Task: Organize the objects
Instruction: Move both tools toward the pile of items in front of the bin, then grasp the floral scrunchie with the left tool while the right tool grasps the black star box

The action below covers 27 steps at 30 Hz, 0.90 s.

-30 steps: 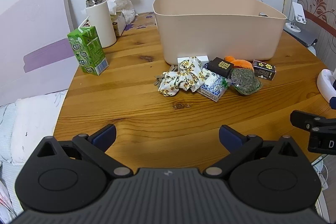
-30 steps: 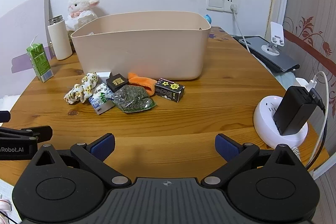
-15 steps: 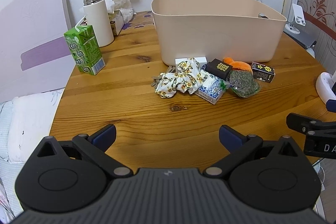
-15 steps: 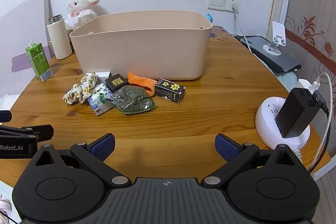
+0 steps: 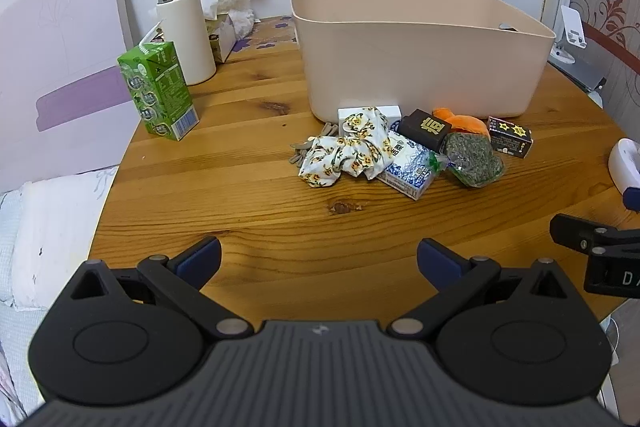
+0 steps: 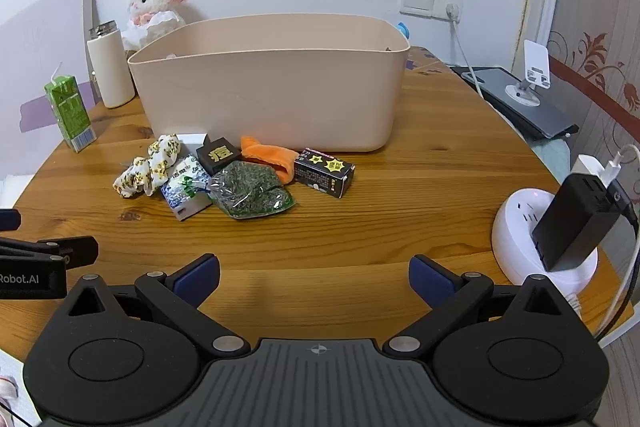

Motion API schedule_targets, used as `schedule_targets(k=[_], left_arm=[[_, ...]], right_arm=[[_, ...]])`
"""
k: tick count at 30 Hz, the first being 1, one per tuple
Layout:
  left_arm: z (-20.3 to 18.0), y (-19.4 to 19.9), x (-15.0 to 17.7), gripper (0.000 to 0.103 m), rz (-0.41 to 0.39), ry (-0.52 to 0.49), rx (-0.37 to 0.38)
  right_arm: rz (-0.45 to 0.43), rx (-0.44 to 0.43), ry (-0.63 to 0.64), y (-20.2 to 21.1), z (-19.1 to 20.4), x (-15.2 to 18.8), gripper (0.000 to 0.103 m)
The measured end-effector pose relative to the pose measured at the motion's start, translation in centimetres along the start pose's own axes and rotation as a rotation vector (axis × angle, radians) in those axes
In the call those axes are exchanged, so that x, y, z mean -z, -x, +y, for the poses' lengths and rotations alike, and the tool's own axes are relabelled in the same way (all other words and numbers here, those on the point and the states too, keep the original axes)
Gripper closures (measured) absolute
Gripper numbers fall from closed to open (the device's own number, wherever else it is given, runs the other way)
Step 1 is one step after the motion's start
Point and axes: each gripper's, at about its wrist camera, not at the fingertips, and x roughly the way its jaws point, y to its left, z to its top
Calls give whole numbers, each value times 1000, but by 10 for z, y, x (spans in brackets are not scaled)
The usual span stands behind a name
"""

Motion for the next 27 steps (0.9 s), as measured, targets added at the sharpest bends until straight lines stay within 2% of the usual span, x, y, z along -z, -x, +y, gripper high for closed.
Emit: schedule_targets(k=[5, 10, 20, 27], left_arm=[[0, -6, -4, 0, -14, -12, 2], [-2, -13, -14, 0, -61, -26, -2], [0, -52, -34, 0, -73, -39, 40], [11, -81, -47, 1, -81, 17, 80]], right_arm=[[0, -4, 4, -5, -1, -2, 1], [13, -16, 9, -16, -2, -6, 1], [-17, -21, 40, -43, -19, -23, 8], [-17, 6, 109, -77, -21, -33, 16]])
